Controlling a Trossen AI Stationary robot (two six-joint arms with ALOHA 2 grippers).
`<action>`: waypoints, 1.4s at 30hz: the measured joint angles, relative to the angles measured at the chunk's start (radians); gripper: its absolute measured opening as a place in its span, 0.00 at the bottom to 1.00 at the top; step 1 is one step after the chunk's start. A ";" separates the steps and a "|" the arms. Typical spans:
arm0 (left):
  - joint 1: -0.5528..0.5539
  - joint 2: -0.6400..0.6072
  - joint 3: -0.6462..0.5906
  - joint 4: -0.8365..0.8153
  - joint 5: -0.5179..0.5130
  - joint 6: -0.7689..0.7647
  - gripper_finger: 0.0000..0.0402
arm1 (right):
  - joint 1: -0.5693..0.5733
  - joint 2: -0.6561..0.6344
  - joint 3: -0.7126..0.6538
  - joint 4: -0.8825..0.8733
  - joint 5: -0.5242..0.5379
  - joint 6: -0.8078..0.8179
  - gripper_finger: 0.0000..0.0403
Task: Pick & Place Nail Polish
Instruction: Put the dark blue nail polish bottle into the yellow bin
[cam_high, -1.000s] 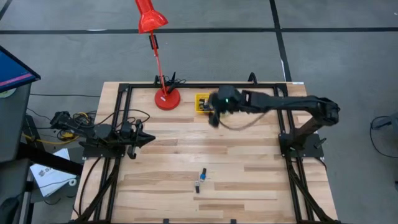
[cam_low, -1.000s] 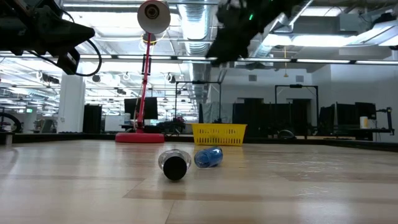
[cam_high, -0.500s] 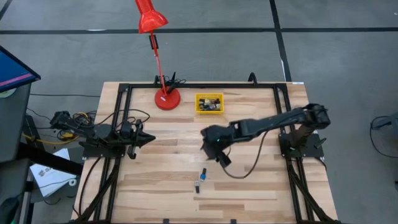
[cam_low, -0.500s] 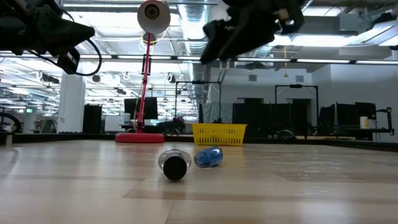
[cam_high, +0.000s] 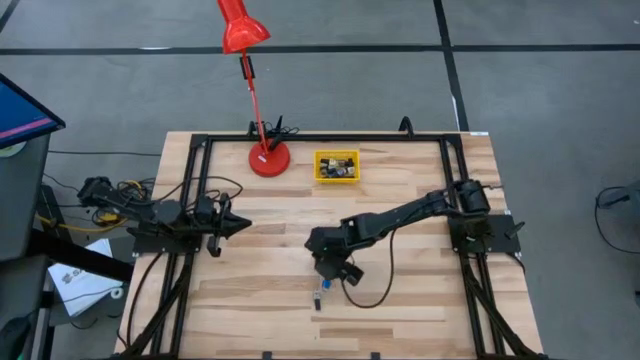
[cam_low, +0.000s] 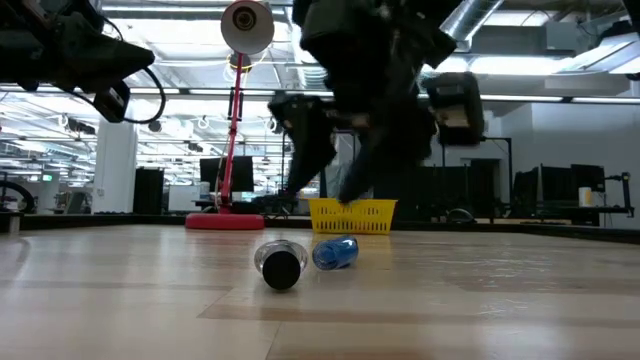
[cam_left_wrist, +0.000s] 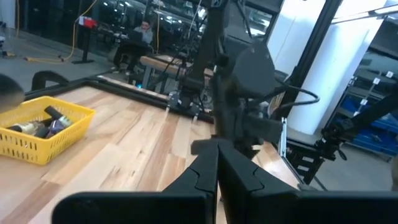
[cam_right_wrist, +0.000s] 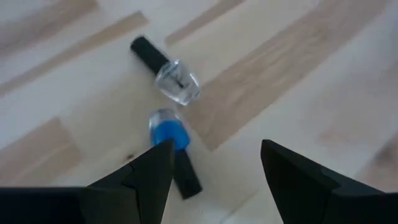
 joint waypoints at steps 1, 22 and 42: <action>0.000 0.003 0.000 -0.002 0.001 0.000 0.00 | 0.004 0.008 0.000 -0.012 0.000 -0.014 0.57; 0.000 0.051 0.000 0.018 0.002 0.000 0.00 | -0.005 0.095 0.012 -0.063 -0.014 -0.090 0.49; 0.000 0.055 0.000 0.033 0.002 0.000 0.00 | -0.013 0.092 0.009 -0.089 -0.014 -0.013 0.12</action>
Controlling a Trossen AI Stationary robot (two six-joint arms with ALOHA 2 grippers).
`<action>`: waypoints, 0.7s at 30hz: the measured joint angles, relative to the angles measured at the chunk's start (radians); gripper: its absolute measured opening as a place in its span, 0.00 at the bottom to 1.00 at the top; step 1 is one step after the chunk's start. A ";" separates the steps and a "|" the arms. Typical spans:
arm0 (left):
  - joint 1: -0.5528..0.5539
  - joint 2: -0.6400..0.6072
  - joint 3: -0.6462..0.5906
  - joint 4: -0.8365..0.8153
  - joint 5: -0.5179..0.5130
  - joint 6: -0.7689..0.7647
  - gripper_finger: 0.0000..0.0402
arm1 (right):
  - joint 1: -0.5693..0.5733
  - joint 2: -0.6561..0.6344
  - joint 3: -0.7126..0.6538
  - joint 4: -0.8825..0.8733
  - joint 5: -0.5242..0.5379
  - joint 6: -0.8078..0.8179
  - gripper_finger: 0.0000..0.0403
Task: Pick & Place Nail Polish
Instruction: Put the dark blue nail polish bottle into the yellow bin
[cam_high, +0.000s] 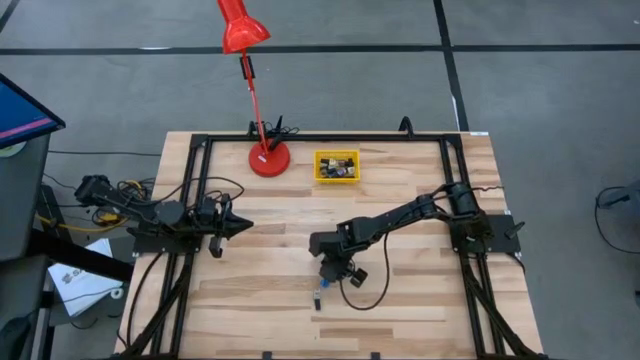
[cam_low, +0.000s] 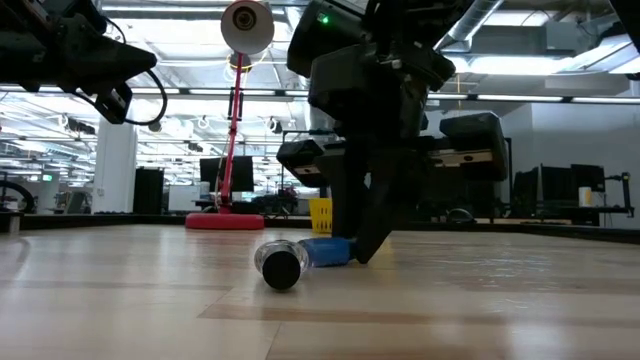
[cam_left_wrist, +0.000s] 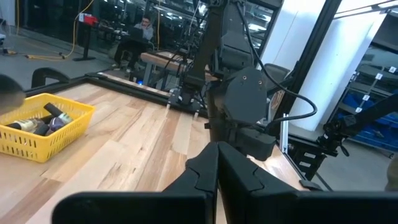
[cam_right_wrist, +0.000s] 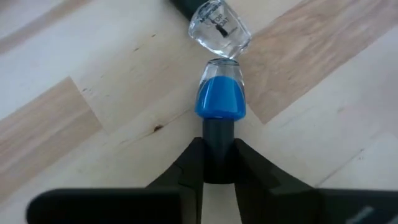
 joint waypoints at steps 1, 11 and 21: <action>0.000 0.000 0.000 0.000 0.000 0.000 0.00 | -0.001 0.000 0.000 0.000 0.002 0.015 0.12; 0.000 0.000 0.000 0.003 0.000 0.000 0.00 | -0.075 -0.059 0.024 -0.031 0.032 0.164 0.12; 0.000 0.009 0.000 0.014 0.000 0.000 0.00 | -0.234 -0.245 0.025 -0.026 0.072 0.277 0.12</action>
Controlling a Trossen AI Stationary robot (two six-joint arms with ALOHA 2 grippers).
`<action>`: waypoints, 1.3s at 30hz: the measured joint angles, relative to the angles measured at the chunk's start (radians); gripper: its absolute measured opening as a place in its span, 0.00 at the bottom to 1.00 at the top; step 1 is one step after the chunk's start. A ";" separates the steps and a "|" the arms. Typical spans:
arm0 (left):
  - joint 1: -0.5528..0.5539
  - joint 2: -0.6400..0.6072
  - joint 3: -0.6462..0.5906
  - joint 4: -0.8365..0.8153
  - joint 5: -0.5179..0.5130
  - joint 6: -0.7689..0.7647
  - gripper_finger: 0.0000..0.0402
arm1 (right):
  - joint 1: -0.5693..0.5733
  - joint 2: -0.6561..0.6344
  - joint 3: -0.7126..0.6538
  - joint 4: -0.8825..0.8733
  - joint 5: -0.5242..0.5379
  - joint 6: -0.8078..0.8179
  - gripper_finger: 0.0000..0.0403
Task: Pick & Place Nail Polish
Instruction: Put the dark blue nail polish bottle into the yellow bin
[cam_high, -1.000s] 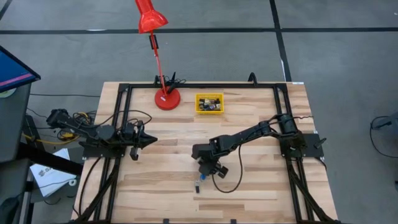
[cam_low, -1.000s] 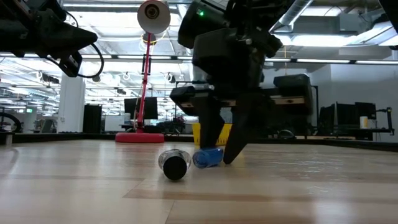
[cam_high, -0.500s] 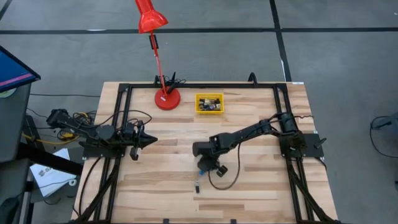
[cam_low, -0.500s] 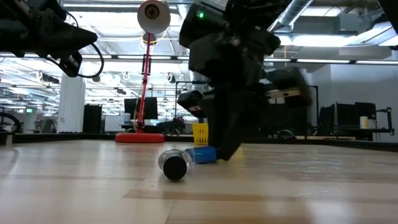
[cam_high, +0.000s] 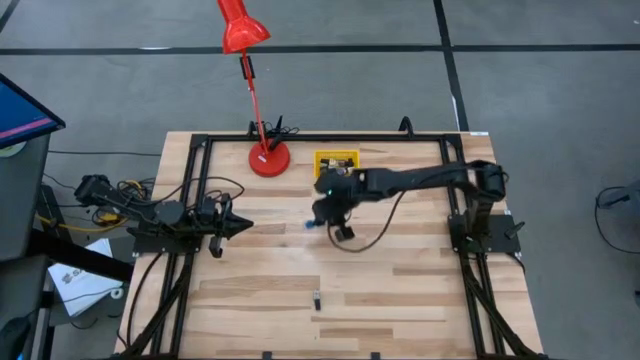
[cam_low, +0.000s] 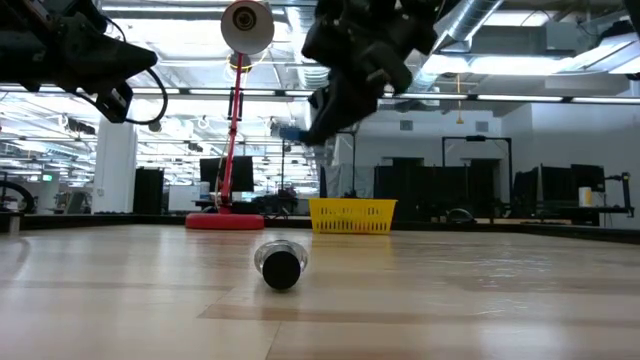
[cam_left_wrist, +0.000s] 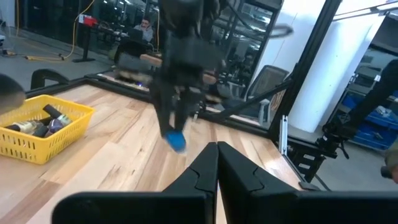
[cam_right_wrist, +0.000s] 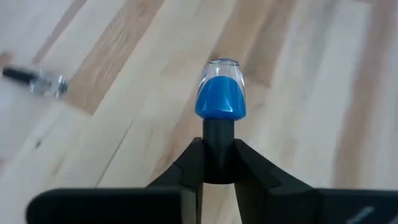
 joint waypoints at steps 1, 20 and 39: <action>0.000 0.000 0.000 0.001 0.000 0.000 0.00 | -0.018 -0.015 0.000 0.002 -0.001 0.015 0.12; 0.000 0.000 0.000 0.008 0.000 0.000 0.00 | -0.351 -0.201 0.001 -0.072 0.280 0.274 0.12; 0.000 0.000 0.000 0.013 0.000 0.000 0.00 | -0.388 0.022 0.001 -0.043 0.297 0.290 0.14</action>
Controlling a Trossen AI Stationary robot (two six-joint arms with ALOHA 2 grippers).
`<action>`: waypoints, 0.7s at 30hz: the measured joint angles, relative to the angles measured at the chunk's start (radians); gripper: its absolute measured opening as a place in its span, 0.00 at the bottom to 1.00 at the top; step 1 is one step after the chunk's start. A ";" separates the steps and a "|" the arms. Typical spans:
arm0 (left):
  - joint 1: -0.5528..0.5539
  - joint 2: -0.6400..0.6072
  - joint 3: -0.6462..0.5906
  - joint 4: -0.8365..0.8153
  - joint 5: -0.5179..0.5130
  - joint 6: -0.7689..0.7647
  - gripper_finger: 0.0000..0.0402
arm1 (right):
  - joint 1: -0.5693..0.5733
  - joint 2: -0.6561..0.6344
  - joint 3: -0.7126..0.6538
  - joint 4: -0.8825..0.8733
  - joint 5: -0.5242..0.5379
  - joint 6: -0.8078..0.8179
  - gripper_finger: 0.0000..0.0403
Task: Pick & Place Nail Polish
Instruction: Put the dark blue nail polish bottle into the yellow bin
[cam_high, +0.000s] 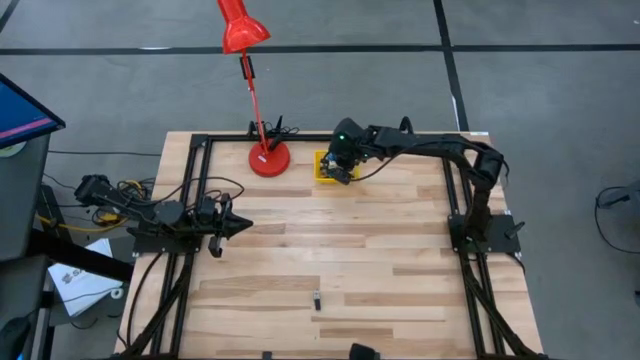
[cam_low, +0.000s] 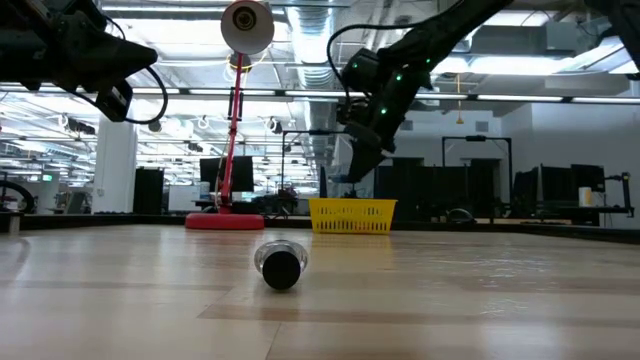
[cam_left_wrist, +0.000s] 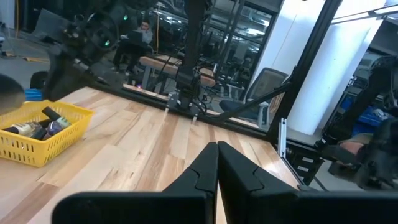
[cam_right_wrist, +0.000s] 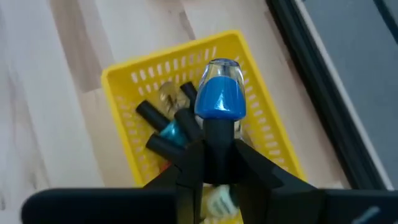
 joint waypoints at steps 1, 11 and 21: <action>0.000 0.000 0.000 0.000 0.000 0.000 0.00 | 0.000 0.006 0.001 0.016 -0.001 0.000 0.15; 0.000 0.000 0.000 0.001 0.000 0.000 0.00 | 0.010 0.054 0.002 0.039 -0.028 -0.035 0.15; 0.000 0.000 0.000 0.001 0.000 0.000 0.00 | 0.009 0.047 0.003 0.063 -0.027 -0.060 0.25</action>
